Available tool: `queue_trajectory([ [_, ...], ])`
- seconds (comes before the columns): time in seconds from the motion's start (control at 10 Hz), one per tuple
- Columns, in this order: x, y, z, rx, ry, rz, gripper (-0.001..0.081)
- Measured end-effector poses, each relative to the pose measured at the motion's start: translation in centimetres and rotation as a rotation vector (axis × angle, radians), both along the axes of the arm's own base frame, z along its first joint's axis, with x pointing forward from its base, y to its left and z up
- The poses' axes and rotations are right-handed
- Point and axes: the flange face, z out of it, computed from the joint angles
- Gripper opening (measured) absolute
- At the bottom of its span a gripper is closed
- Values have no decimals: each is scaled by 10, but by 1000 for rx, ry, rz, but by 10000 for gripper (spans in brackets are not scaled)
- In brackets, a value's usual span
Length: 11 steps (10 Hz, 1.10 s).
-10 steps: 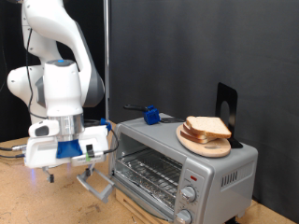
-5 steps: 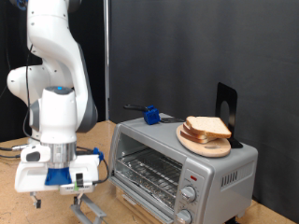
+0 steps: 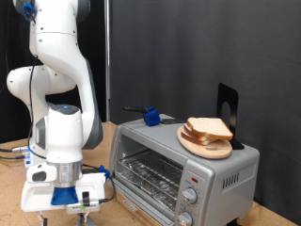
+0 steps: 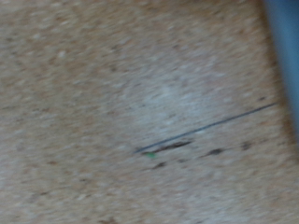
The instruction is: Make a piece of toast with the oven
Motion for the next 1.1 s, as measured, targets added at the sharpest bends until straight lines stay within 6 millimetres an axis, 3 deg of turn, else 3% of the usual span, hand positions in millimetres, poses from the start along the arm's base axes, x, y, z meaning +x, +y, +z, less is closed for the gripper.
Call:
queue_trajectory([
  [0.6, -10, -11, 77, 259, -15, 149, 808],
  [0.7, -10, -11, 75, 250, -12, 146, 808],
  [0.9, -12, 2, 79, 391, -20, 205, 808],
  [1.1, -14, 20, 107, 572, -75, 295, 808],
])
